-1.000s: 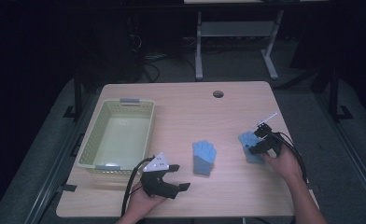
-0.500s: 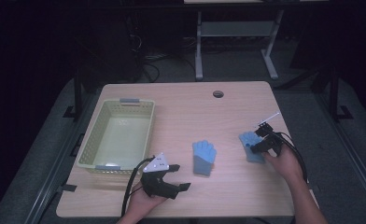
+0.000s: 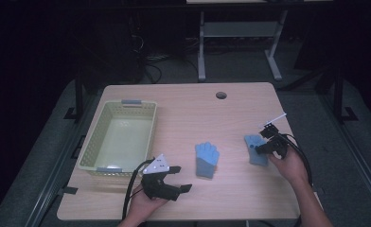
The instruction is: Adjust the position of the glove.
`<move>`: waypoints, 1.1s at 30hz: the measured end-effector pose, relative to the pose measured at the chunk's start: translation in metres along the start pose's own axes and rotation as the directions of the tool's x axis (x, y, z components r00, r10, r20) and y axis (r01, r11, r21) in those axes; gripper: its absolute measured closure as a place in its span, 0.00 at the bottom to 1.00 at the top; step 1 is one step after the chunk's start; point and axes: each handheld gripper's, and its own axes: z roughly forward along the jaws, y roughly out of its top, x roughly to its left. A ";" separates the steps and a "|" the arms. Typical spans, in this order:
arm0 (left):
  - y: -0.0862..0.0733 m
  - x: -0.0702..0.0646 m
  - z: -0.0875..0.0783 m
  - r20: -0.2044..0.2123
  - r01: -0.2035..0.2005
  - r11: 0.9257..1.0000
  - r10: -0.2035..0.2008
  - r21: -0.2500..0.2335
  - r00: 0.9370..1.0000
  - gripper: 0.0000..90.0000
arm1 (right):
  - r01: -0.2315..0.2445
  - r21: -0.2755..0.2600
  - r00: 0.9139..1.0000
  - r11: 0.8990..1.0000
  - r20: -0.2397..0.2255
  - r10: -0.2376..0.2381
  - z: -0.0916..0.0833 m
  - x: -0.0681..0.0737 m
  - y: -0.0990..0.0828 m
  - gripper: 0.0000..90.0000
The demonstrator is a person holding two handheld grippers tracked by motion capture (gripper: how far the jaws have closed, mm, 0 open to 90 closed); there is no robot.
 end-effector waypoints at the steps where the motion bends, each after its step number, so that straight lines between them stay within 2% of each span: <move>1: 0.000 -0.001 0.000 0.001 0.001 1.000 -0.001 -0.001 1.000 0.24 | -0.010 0.001 1.000 1.000 -0.003 0.010 -0.001 0.001 0.000 0.90; 4: 0.002 -0.002 0.000 0.001 -0.004 1.000 0.004 -0.001 1.000 0.24 | -0.015 -0.015 1.000 1.000 -0.005 0.015 -0.006 0.003 -0.001 0.90; 7: 0.001 -0.003 0.002 0.001 -0.004 1.000 0.004 -0.002 1.000 0.24 | -0.040 -0.047 0.999 0.998 -0.023 0.039 -0.014 0.004 -0.003 0.90; 12: 0.001 -0.003 0.001 -0.004 -0.009 1.000 0.009 0.001 1.000 0.24 | -0.031 -0.071 0.999 0.997 -0.025 0.029 -0.028 0.010 -0.003 0.90; 19: 0.001 -0.003 0.000 -0.008 -0.001 1.000 0.001 -0.006 1.000 0.24 | 0.016 -0.104 1.000 0.994 -0.009 -0.017 -0.046 0.027 0.003 0.90; 21: 0.000 -0.003 0.000 -0.010 -0.001 1.000 0.001 -0.005 1.000 0.24 | 0.009 -0.111 1.000 0.994 -0.009 -0.010 -0.050 0.032 0.006 0.90; 22: 0.001 -0.003 -0.001 -0.011 -0.001 1.000 0.001 -0.007 1.000 0.24 | 0.019 -0.116 1.000 0.993 -0.011 -0.021 -0.051 0.034 0.007 0.90; 33: 0.001 -0.001 -0.004 -0.019 -0.006 1.000 0.005 -0.014 1.000 0.24 | 0.072 -0.140 0.996 0.987 -0.036 -0.078 -0.054 0.075 0.022 0.90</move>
